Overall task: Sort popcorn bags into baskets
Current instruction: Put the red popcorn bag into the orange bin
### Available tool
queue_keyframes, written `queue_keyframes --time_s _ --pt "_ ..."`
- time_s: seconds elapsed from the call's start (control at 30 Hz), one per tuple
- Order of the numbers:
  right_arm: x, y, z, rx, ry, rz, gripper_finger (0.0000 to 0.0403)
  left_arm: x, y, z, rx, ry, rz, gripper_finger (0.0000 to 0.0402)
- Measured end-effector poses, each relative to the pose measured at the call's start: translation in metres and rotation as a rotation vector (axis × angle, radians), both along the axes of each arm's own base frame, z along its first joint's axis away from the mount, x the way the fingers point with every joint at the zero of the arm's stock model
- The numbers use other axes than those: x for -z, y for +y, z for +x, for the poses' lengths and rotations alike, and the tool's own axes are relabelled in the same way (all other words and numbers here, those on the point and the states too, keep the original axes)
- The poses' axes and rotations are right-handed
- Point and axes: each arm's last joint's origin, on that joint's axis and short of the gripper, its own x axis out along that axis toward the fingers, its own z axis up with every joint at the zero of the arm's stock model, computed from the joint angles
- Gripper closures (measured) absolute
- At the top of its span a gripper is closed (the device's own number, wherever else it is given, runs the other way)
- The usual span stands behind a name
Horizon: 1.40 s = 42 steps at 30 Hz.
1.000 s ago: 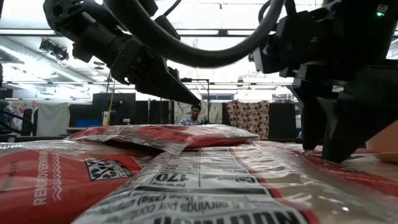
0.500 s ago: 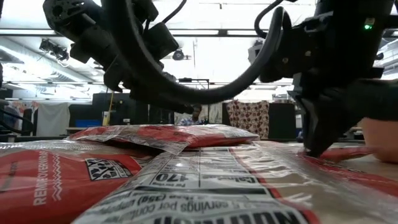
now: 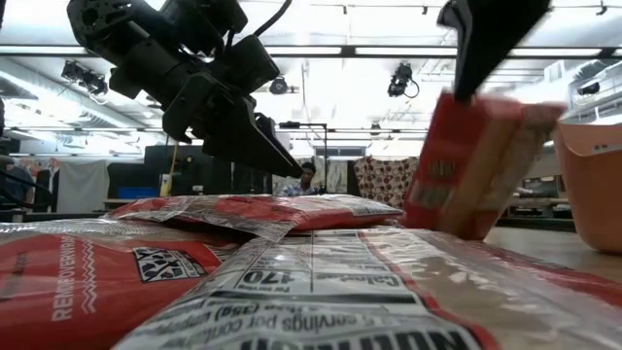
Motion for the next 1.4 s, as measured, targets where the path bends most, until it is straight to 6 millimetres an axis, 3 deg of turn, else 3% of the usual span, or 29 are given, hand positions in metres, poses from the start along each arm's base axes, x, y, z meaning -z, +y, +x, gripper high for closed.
queue_keyframes --time_s 0.33,0.57,0.77,0.97,1.17,1.4 --pt "-0.083 -0.026 -0.042 0.089 -0.230 0.273 0.0399 0.000 0.000 0.000 -0.001 0.000 -0.001 0.0154" --pt "-0.123 -0.032 -0.077 0.053 -0.246 0.621 0.0399 0.000 0.000 0.000 -0.010 0.000 -0.016 0.0154" --pt "-0.149 -0.042 -0.116 0.085 -0.297 0.732 0.0398 0.000 0.000 0.000 -0.014 0.003 -0.022 0.0154" --pt "-0.136 -0.045 -0.141 0.167 -0.103 0.578 0.0398 0.001 0.000 -0.001 -0.017 0.010 -0.027 0.0154" --pt "-0.121 -0.041 -0.138 0.157 -0.027 0.427 0.0398 0.002 0.000 -0.001 -0.019 0.020 -0.027 0.0154" --pt "-0.063 -0.015 -0.120 0.176 0.127 0.491 0.0398 0.004 0.000 -0.003 -0.029 0.055 -0.036 0.0154"
